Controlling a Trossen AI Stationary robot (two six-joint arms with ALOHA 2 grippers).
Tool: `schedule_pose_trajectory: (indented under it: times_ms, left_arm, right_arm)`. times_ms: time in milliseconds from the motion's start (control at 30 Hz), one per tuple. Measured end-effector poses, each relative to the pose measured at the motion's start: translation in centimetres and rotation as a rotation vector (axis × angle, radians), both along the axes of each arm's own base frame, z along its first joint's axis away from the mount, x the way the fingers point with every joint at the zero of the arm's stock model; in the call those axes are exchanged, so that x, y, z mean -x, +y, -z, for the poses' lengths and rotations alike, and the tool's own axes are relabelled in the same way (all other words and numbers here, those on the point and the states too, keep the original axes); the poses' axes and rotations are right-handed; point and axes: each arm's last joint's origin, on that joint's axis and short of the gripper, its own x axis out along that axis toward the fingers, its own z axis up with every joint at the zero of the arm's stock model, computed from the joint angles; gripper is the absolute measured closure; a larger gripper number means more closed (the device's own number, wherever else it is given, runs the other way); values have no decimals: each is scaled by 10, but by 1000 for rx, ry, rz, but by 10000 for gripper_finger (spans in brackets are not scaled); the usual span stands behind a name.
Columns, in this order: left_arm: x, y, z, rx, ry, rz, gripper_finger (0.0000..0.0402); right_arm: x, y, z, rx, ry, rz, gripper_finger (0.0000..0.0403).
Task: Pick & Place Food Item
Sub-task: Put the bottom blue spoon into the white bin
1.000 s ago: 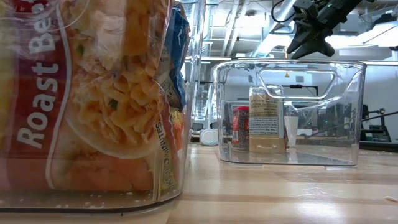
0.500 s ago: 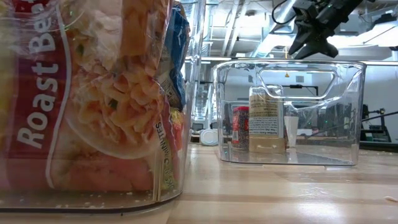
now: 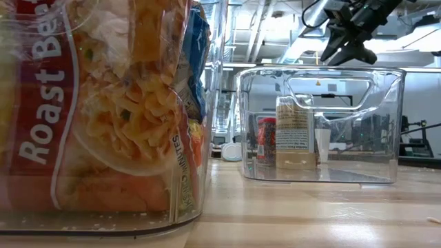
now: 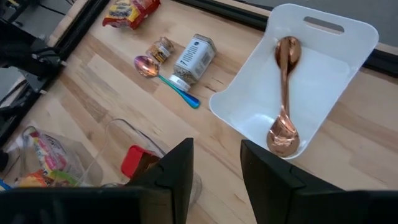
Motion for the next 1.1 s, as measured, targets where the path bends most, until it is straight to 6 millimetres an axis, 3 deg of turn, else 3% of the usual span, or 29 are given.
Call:
schedule_pose_trajectory:
  times_ms: [300,667,1100]
  left_arm:
    - [1,-16,20,-133,-30,-29,257]
    - [4,-30,48,-282,-10,-23,242]
    - [-2,-42,53,-307,-75,58,263]
  right_arm:
    - [2,1,2,-7,32,13,276]
    - [2,1,2,-8,33,13,276]
    - [3,0,2,17,52,43,276]
